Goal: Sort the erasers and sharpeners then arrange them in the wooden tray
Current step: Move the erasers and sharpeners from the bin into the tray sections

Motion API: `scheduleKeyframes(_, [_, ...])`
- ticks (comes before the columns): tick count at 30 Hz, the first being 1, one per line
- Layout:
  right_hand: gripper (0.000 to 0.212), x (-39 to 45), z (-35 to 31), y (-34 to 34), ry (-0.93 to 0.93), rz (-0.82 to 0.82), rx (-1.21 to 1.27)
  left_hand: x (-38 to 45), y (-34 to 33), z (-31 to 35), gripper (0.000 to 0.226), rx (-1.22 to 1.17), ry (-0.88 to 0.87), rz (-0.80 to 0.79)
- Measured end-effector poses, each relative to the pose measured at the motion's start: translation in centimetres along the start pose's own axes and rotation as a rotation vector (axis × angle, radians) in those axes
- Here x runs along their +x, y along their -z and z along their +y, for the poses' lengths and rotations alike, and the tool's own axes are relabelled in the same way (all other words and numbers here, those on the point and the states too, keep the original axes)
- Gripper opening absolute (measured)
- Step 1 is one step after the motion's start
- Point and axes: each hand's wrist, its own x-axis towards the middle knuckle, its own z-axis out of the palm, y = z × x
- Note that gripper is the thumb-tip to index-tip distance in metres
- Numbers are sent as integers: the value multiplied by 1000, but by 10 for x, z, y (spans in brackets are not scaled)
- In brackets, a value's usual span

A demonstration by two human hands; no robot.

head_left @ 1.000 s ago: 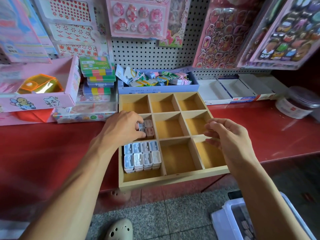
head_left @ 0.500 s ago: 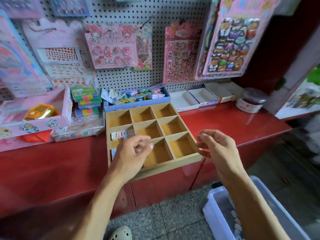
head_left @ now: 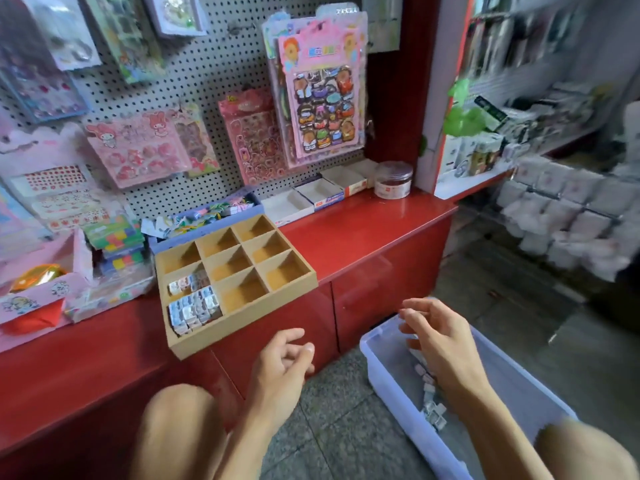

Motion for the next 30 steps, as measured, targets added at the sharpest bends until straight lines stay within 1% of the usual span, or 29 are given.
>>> scheduleKeyframes(5, [17, -27, 47, 43, -82, 53, -29, -14, -55, -13, 12, 36, 42, -124])
scheduleKeyframes(10, [16, -21, 102, 70, -212, 159, -34, -1, -107, -34, 10, 84, 86, -243])
scheduleKeyframes(13, [16, -6, 130, 82, -304, 209, -56, 21, -137, -45, 10, 151, 87, -336])
scheduleKeyframes(17, [12, 20, 168, 86, -381, 252, -99, 60, -173, -60, 9, 206, 93, -402])
scheduleKeyframes(20, [11, 44, 200, 81, -439, 234, -142, 97, -199, -81, 11, 281, 81, -432])
scheduleKeyframes(22, [12, 63, 225, 75, -475, 213, -166, 124, -217, -99, 7, 363, 46, -463])
scheduleKeyframes(23, [12, 73, 238, 72, -490, 199, -182, 137, -226, -108, 8, 413, 24, -490])
scheduleKeyframes(25, [12, 92, 265, 65, -512, 173, -229, 166, -243, -124, 22, 496, -29, -536])
scheduleKeyframes(28, [17, 117, 306, 54, -547, 140, -296, 202, -262, -154, 39, 627, -145, -549])
scheduleKeyframes(30, [21, 130, 333, 45, -575, 103, -334, 217, -271, -178, 46, 752, -205, -553])
